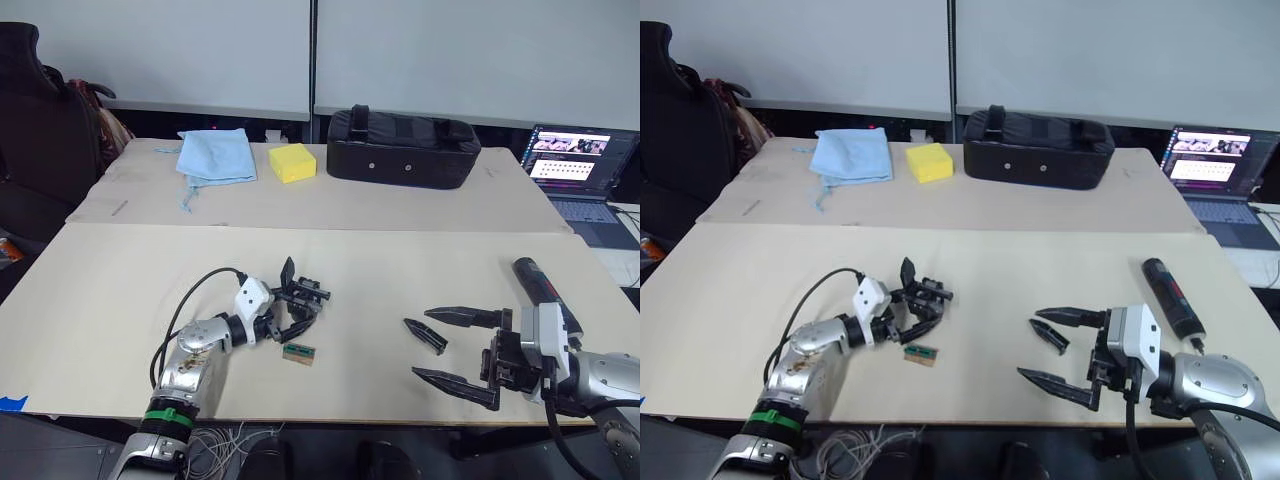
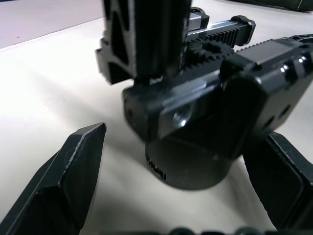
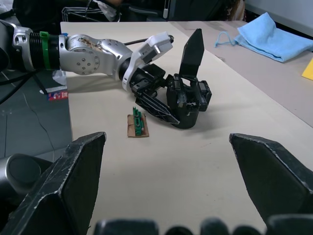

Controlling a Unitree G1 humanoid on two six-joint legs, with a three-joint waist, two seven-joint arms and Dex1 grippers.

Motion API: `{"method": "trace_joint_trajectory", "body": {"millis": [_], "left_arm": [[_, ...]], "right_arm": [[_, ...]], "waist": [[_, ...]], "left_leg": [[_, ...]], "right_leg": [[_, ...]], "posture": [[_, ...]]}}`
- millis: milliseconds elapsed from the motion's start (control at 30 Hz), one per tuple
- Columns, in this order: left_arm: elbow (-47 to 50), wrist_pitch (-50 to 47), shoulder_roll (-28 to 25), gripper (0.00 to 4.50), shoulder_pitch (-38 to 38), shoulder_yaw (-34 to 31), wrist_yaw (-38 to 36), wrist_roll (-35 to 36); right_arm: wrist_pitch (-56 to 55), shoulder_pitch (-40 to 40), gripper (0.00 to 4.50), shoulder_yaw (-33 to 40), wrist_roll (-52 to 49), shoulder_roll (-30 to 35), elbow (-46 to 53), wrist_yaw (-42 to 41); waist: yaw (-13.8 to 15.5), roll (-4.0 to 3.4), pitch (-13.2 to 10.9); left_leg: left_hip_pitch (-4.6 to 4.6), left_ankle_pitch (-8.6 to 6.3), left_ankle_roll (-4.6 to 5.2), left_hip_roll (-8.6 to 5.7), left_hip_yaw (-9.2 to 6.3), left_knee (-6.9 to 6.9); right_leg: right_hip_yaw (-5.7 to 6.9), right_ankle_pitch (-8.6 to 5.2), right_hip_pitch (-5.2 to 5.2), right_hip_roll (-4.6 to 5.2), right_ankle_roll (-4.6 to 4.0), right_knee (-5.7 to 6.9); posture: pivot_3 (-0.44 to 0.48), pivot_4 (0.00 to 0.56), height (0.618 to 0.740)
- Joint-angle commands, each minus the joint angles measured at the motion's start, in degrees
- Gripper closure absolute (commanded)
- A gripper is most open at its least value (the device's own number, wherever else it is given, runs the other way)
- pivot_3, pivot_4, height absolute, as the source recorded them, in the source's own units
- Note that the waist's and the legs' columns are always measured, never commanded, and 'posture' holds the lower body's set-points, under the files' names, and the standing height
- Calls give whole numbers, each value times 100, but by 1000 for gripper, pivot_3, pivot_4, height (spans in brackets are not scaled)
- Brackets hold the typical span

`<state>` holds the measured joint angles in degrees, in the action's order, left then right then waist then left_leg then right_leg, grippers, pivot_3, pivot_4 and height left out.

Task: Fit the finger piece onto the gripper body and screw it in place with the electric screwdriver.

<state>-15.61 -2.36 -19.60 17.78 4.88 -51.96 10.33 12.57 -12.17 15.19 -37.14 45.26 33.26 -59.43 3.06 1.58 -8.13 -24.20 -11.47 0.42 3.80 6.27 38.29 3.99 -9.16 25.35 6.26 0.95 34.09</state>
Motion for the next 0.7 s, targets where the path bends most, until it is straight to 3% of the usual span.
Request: {"method": "trace_joint_trajectory", "body": {"millis": [33, 100, 200, 467, 567, 700], "left_arm": [[69, -256, 63, 263, 31, 197, 55, -53], [151, -327, 30, 858, 25, 201, 32, -35], [277, -449, -112, 2155, -30, 180, -57, 8], [-383, 97, -576, 2188, 395, -155, -896, 384], [-1352, 798, -790, 2188, 1059, -177, -1812, 461], [-2544, 1800, -852, 2188, 1695, 83, -2425, 78]], "right_arm": [[-22, 50, 0, 46, -30, -20, 155, 40], [-26, 39, 0, 45, -27, -23, 165, 48], [-32, 9, 0, 52, -26, -25, 186, 65], [-27, -17, 0, 59, -43, -1, 195, 77], [33, -21, 0, 62, -126, 94, 191, -58], [169, -176, 0, 12, -258, 299, 338, -361]], "waist": [[-1, 0, 0], [-7, 0, 0], [-15, 1, -1], [-107, 4, -2], [-97, 15, -9], [-84, 19, -11]], "left_leg": [[0, 0, 0, 0, 0, 0], [0, 0, 0, 0, -1, 0], [0, 0, 0, 1, -3, 0], [-3, -1, 0, 8, -12, -3], [-13, -1, 0, 8, -6, -3], [-51, 1, 3, 6, 1, -2]], "right_leg": [[0, 0, 0, 0, 0, 0], [0, 0, 0, 0, 0, 0], [0, 0, 1, 0, 0, 0], [2, -1, 18, -5, 1, 3], [4, -1, 31, -8, 0, 7], [2, 0, 69, -9, 0, 7]], "posture": [[0, 150, 740], [0, 150, 740], [0, 150, 740], [0, 150, 740], [0, 150, 740], [0, 150, 740]]}}
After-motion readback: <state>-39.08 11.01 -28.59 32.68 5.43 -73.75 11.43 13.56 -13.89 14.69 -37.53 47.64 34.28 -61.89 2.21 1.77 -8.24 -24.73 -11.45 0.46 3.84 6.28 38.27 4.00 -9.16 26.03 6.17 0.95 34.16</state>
